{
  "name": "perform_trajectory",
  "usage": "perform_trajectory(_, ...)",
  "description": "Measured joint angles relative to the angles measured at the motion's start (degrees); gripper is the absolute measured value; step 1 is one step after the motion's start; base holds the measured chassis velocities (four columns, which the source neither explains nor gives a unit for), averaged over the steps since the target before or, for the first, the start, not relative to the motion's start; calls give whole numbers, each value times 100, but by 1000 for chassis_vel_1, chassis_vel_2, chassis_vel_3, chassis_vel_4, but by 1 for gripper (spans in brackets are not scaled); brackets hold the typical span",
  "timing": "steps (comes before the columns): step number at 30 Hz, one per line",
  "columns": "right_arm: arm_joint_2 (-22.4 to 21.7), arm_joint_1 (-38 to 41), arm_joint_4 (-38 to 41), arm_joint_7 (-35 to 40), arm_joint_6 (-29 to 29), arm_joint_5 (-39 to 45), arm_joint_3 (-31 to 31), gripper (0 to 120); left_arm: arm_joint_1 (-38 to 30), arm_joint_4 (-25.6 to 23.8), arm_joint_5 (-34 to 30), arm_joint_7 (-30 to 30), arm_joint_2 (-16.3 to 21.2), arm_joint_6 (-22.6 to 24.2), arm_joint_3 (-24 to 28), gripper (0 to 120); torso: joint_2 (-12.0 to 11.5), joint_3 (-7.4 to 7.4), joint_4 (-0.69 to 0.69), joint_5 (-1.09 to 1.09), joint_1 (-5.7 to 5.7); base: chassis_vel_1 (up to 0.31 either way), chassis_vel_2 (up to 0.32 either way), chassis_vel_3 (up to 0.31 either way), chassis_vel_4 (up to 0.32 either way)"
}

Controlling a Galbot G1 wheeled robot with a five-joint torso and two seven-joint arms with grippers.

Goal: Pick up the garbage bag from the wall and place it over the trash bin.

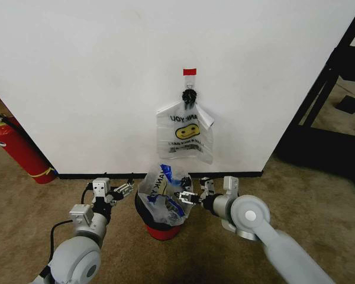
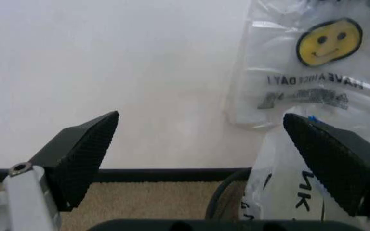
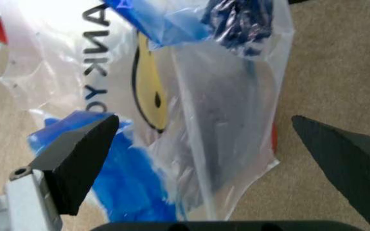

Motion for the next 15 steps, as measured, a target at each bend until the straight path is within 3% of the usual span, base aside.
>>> perform_trajectory(15, 365, 86, -240, 993, -112, 16, 63, 100, 54, -19, 49, 4, -36, 1, 128, 100, 0, 0, 0, 1, 0, 0, 0, 0, 0)
